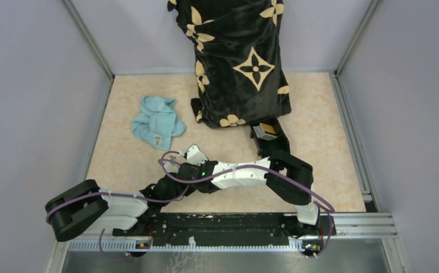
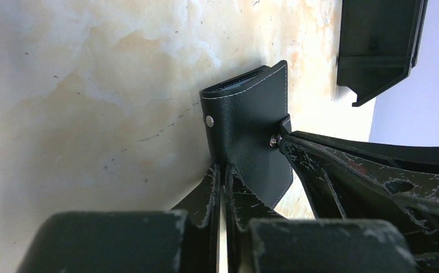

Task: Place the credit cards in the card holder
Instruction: Close the card holder at the center of the board.

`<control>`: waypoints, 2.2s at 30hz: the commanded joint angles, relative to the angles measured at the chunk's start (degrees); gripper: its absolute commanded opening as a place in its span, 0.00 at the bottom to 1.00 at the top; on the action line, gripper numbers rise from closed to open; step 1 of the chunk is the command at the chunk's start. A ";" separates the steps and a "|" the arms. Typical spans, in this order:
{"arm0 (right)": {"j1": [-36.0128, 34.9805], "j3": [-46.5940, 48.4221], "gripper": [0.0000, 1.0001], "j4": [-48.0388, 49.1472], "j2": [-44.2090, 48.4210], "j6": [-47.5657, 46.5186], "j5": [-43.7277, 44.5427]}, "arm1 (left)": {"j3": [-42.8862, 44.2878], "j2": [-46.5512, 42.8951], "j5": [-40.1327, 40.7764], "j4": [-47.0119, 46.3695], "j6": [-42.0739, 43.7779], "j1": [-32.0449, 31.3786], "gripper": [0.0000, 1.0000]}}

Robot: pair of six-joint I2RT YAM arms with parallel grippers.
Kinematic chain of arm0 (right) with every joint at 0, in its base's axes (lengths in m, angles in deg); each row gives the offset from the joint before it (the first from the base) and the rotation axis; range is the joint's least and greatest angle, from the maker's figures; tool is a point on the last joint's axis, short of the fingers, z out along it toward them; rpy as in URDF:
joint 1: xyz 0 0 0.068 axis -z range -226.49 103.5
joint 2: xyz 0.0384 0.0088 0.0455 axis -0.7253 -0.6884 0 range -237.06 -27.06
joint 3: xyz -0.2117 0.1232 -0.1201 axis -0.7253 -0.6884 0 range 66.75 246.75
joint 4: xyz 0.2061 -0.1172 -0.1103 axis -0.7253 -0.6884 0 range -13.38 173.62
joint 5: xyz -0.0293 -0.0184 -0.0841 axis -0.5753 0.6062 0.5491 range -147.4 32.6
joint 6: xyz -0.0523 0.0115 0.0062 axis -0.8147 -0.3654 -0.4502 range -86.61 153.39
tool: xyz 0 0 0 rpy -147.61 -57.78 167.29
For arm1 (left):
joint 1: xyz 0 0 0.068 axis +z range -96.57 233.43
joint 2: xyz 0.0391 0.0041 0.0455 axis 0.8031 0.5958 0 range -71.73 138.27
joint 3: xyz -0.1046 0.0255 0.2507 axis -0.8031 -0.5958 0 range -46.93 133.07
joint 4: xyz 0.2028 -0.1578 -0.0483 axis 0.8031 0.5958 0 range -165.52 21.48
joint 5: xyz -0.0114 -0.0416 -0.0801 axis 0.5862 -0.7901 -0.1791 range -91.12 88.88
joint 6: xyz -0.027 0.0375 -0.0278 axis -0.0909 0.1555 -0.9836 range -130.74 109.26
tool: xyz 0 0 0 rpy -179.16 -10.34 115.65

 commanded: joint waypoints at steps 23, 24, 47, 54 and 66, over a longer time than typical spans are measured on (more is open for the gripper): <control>0.12 -0.58 0.00 0.75 -2.71 1.21 -2.31 | -1.84 -0.79 -0.06 1.41 0.76 0.09 0.01; 0.12 -0.70 0.00 0.88 -2.83 1.25 -2.49 | -1.83 -0.79 -0.04 1.41 0.75 0.09 0.01; 0.31 -7.15 0.00 2.54 0.52 6.03 -2.93 | -0.78 -2.32 0.50 4.67 1.21 0.09 0.01; 0.21 -11.74 0.00 4.14 3.68 9.10 -1.79 | -0.14 -2.37 0.15 5.72 1.26 0.09 0.01; 0.29 -22.52 0.00 11.99 10.91 15.60 -0.95 | 1.75 -4.29 0.48 10.50 1.32 0.02 0.01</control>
